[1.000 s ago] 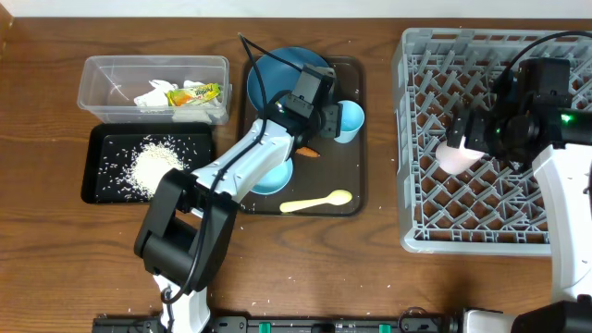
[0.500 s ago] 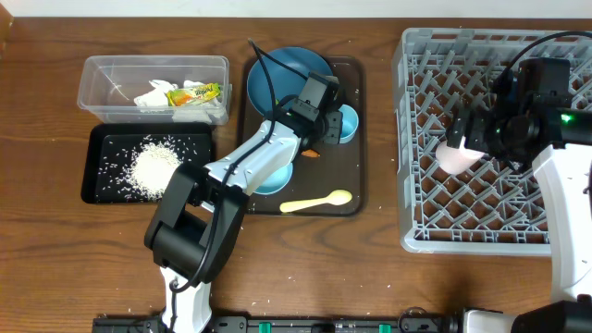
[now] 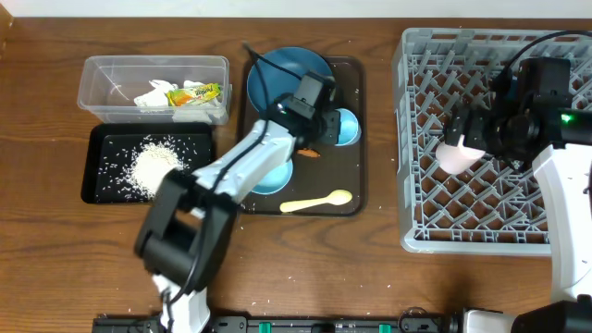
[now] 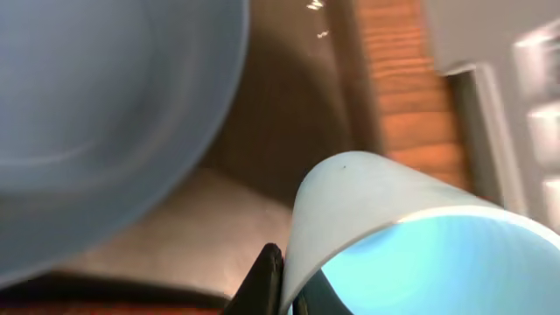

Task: Sort waste into correct bins and load items into the dishwasher rack
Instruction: 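Move the pink cup into the rack with the right gripper, then pass the light-blue cup from the left gripper to the right gripper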

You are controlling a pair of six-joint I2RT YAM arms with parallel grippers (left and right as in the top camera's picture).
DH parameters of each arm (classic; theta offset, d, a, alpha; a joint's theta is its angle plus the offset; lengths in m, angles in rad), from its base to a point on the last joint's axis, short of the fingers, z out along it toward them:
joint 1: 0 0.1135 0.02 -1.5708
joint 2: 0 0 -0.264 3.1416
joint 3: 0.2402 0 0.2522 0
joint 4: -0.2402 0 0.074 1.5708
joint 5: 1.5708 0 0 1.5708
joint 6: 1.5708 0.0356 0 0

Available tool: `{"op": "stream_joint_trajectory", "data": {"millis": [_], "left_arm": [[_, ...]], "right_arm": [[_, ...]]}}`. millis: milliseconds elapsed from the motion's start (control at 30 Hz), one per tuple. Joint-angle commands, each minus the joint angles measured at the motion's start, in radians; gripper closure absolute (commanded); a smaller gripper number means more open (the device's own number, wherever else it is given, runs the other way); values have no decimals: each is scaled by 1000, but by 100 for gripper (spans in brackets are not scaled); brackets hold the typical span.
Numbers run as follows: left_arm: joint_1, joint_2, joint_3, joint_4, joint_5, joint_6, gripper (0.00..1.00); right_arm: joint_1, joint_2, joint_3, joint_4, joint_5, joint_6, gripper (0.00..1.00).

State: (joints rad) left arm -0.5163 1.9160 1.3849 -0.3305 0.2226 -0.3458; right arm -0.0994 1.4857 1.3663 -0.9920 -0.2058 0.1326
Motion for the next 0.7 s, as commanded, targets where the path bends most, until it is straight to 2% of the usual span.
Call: {"op": "stream_joint_trajectory", "data": {"millis": [0,100,233,367,467,667], "left_arm": [[80,-173,11,-38,230,-23,94],[165,-249,11,-77,438,-22,94],[289,-303,11,-87,790,-23,94],[372,-309,11,-88,1075,-23,94],[396,-309,11,-87,1186,-23,94],[399,-309,11,-87,1283,-26,94]], "right_arm": [[8,-2,15,55,-269,-87,1],[32,-1,11,145,-505,-180,1],[90,0,11,280,-681,-224,1],[159,0,11,411,-870,-291,1],[216,0,11,502,-927,-292,1],[328,0,11,569,-928,-340,2]]}}
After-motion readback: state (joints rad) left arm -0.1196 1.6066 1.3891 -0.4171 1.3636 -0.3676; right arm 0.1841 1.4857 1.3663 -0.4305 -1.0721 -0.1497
